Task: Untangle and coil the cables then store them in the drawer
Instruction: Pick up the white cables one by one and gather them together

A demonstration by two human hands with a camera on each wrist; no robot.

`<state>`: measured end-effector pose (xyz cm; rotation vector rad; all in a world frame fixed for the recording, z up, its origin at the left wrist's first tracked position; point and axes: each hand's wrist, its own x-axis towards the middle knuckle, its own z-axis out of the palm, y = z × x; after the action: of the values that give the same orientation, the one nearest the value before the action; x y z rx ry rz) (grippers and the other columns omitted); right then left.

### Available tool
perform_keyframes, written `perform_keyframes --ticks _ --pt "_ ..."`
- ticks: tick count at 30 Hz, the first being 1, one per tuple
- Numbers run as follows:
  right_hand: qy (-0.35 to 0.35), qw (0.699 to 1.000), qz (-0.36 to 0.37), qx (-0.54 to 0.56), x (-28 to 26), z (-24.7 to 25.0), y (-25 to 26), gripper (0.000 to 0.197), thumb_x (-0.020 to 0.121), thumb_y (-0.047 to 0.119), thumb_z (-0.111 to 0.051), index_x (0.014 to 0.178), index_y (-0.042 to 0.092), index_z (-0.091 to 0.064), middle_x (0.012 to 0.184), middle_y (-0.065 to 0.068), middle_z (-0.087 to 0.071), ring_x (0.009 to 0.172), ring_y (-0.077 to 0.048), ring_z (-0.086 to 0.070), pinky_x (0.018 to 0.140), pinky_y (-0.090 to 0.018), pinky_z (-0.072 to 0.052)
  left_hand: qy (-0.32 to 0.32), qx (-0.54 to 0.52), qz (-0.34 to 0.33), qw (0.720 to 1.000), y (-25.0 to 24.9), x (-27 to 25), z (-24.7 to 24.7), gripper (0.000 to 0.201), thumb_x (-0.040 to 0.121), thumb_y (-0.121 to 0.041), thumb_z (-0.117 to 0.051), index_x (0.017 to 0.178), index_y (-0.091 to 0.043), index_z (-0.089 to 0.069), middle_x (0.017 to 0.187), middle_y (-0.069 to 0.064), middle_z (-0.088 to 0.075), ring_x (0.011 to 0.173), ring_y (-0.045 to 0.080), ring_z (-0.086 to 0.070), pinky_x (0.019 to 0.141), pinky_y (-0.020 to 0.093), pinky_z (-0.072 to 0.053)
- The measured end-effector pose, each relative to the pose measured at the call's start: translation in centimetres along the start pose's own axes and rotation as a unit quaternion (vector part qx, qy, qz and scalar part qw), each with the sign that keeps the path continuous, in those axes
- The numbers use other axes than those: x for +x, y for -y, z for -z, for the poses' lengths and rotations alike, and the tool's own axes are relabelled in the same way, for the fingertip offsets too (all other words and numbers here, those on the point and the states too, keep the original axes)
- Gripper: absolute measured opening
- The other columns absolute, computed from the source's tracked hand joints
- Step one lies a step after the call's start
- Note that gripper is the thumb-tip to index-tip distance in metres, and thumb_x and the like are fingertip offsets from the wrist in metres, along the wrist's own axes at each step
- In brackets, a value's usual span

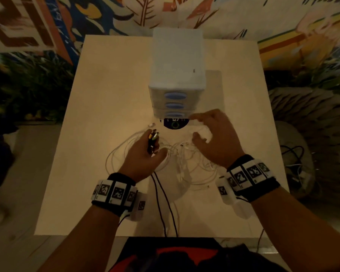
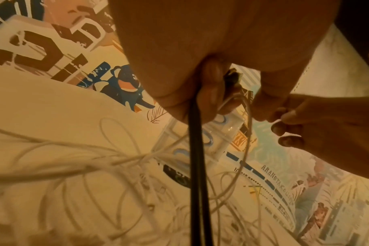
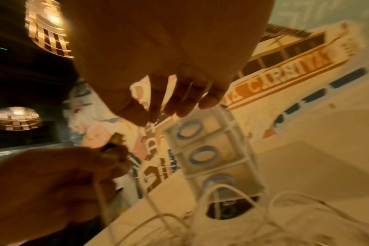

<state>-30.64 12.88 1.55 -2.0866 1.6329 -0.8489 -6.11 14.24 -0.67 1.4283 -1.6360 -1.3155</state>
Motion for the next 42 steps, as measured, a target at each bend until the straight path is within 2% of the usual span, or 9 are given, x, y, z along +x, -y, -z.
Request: perform_keyframes --ticks 4,8,15,19,28,33,37,40,42 --pt "0.146 0.986 0.066 0.054 -1.0 -1.6 4.1 0.04 0.08 0.03 -0.072 0.119 0.026 -0.064 0.101 0.005 -0.055 0.091 -0.01 -0.055 0.079 -0.027 -0.049 0.023 -0.058 -0.022 0.998 -1.6 -0.2 -0.2 0.034 0.092 -0.026 -0.072 0.112 -0.006 -0.054 0.078 -0.006 -0.051 0.076 0.003 -0.052 0.079 0.023 -0.043" --pt "0.155 0.987 0.008 0.036 -1.8 -2.8 2.4 0.021 0.093 0.04 -0.065 0.095 0.021 -0.073 0.09 -0.001 -0.055 0.081 -0.015 -0.053 0.075 -0.038 -0.048 -0.004 -0.114 -0.065 0.991 -3.5 -0.7 0.3 0.021 0.092 -0.012 -0.063 0.085 -0.017 -0.044 0.074 -0.003 -0.043 0.067 0.011 -0.043 0.068 0.022 -0.042" --pt "0.231 0.97 -0.049 0.048 -2.6 -1.2 -0.5 0.02 0.1 0.04 -0.056 0.105 0.027 -0.07 0.094 0.009 -0.062 0.09 -0.013 -0.059 0.084 -0.036 -0.049 -0.024 -0.104 -0.106 0.989 -5.7 -1.9 0.6 0.034 0.098 0.009 -0.055 0.079 -0.014 -0.037 0.074 0.007 -0.035 0.062 0.006 -0.038 0.063 0.016 -0.039" --pt "0.197 0.976 -0.051 0.08 -1.9 -0.2 0.0 0.023 0.105 0.029 -0.048 0.105 0.026 -0.071 0.102 0.01 -0.068 0.092 -0.007 -0.06 0.082 -0.024 -0.043 -0.051 0.016 -0.117 0.992 -5.5 -1.9 0.3 0.026 0.098 -0.018 -0.06 0.08 -0.018 -0.04 0.066 -0.008 -0.042 0.057 0.008 -0.038 0.058 0.022 -0.036" --pt "0.068 0.943 -0.092 0.312 1.1 3.5 3.9 0.027 0.106 0.034 -0.048 0.106 0.013 -0.065 0.081 -0.003 -0.067 0.063 -0.024 -0.073 0.064 -0.035 -0.06 -0.018 0.178 -0.088 0.98 -6.3 -0.9 -0.3 0.047 0.079 -0.053 -0.079 0.102 -0.029 -0.046 0.084 -0.013 -0.069 0.049 0.002 -0.049 0.05 0.016 -0.034" --pt "0.052 0.931 -0.087 0.352 1.2 3.6 4.7 0.023 0.105 0.027 -0.051 0.118 0.014 -0.065 0.082 0.002 -0.071 0.068 -0.019 -0.072 0.067 -0.033 -0.058 -0.003 0.206 -0.09 0.974 -7.1 0.2 -2.2 0.025 0.094 -0.036 -0.068 0.106 -0.034 -0.046 0.077 -0.012 -0.07 0.061 -0.001 -0.059 0.056 0.021 -0.041" --pt "0.105 0.924 -0.086 0.358 -0.2 3.5 3.6 0.04 0.095 0.038 -0.066 0.132 0.036 -0.052 0.105 0.011 -0.069 0.093 -0.003 -0.069 0.08 -0.024 -0.054 -0.004 0.09 -0.078 0.993 -7.8 0.4 -1.9 0.021 0.1 -0.019 -0.06 0.119 -0.029 -0.059 0.08 -0.011 -0.075 0.064 -0.002 -0.064 0.062 0.019 -0.045" --pt "0.19 0.949 -0.072 0.239 -1.8 2.1 3.1 0.056 0.084 0.051 -0.074 0.133 0.042 -0.047 0.115 0.018 -0.064 0.103 0.001 -0.063 0.091 -0.024 -0.053 0.0 0.012 -0.064 0.998 -7.6 0.5 -1.5 0.014 0.096 -0.028 -0.064 0.105 -0.039 -0.064 0.088 -0.011 -0.076 0.087 0.006 -0.071 0.083 0.034 -0.052" --pt "0.201 0.971 -0.021 0.129 -2.3 0.7 2.5 0.034 0.093 0.045 -0.067 0.123 0.031 -0.059 0.101 0.018 -0.062 0.092 -0.002 -0.06 0.087 -0.027 -0.051 0.01 -0.002 -0.062 0.998 -7.7 0.5 -1.3 0.016 0.093 -0.034 -0.063 0.105 -0.044 -0.065 0.09 -0.004 -0.076 0.093 0.019 -0.073 0.092 0.047 -0.054"
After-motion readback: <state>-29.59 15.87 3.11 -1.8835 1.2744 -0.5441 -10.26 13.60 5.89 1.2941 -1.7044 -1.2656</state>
